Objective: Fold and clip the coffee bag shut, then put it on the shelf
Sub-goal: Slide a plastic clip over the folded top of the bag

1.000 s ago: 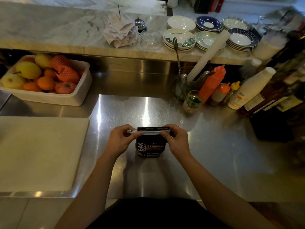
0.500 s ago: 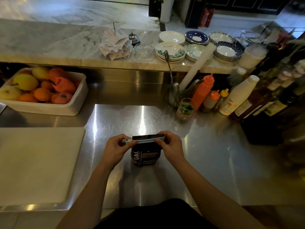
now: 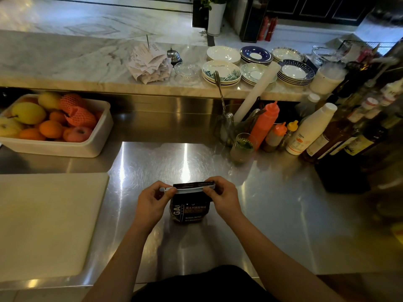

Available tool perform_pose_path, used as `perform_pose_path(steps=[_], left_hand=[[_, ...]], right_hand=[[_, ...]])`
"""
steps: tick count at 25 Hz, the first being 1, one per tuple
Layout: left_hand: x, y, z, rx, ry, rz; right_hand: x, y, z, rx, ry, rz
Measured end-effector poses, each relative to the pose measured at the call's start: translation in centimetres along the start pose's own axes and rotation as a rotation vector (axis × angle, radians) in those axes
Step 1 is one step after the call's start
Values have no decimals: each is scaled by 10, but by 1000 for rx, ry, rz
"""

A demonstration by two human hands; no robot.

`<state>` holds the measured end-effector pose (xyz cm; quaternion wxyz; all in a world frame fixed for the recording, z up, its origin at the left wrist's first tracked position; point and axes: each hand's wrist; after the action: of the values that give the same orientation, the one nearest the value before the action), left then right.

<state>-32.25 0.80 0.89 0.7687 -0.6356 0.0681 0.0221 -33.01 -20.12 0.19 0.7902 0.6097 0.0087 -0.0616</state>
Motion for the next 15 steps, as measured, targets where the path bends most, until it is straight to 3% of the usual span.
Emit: perform_pose_path(steps=[8, 15], left_hand=[[1, 3, 8, -67, 94, 33], [0, 3, 8, -4, 64, 21]], right_hand=[[-1, -2, 0, 23, -11, -19], [-3, -6, -1, 31, -14, -9]])
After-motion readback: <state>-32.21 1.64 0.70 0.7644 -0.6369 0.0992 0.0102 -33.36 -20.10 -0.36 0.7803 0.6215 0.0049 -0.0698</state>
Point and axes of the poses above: each hand's wrist, its own x-axis towards the middle knuckle, its own z-axis out of the back of the hand, y = z × x, and after that the axes turned 4 degrees about y, right-handed
